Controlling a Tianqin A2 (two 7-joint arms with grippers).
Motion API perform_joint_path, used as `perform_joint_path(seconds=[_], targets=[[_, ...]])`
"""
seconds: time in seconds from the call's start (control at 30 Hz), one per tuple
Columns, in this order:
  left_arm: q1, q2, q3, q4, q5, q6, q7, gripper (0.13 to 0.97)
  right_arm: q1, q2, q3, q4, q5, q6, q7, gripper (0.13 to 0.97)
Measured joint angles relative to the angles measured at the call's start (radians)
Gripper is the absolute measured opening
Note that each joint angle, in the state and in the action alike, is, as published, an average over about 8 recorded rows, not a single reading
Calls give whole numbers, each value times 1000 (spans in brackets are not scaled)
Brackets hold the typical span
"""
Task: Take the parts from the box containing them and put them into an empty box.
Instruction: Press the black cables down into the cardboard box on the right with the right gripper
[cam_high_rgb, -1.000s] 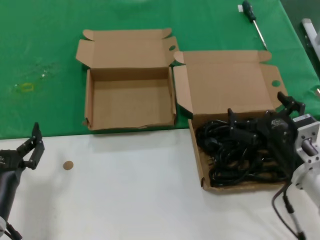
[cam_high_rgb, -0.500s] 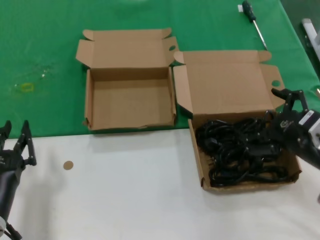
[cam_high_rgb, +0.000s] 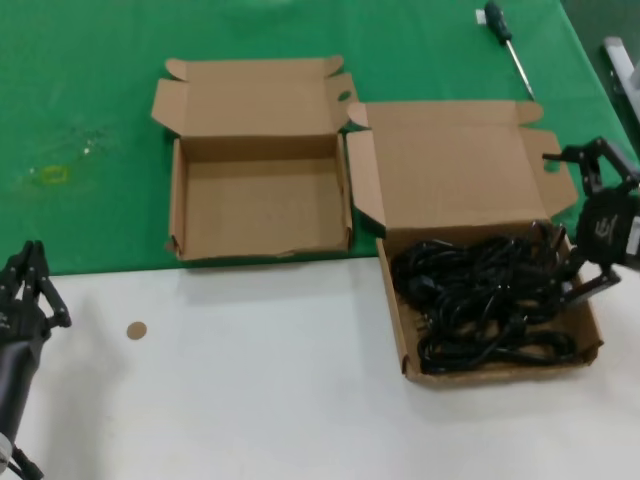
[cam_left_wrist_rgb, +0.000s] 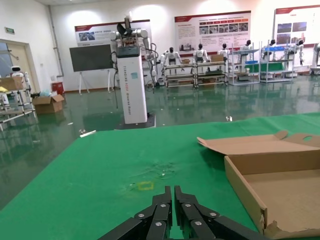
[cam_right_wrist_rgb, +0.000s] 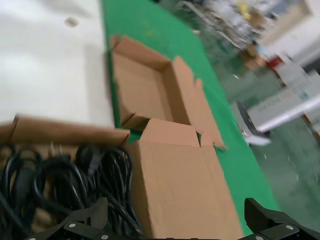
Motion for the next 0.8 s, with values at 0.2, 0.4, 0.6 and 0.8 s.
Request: perform_joint_path(seconds=[0.2,0.4,0.6,0.8], targets=[[0,0,0,0,0,0,0,167,113,15,-27,-52,-35,-134,-151,966],[0,0,0,0,0,0,0,154,185,17,-64,-79,-65,-243,-241,966],[0,0,0,0,0,0,0,152,227,10,-99,-90,-94,-320,-295,966],[0,0,0,0,0,0,0,152,266,-16,-132,-106,-133,-357,-346,966]])
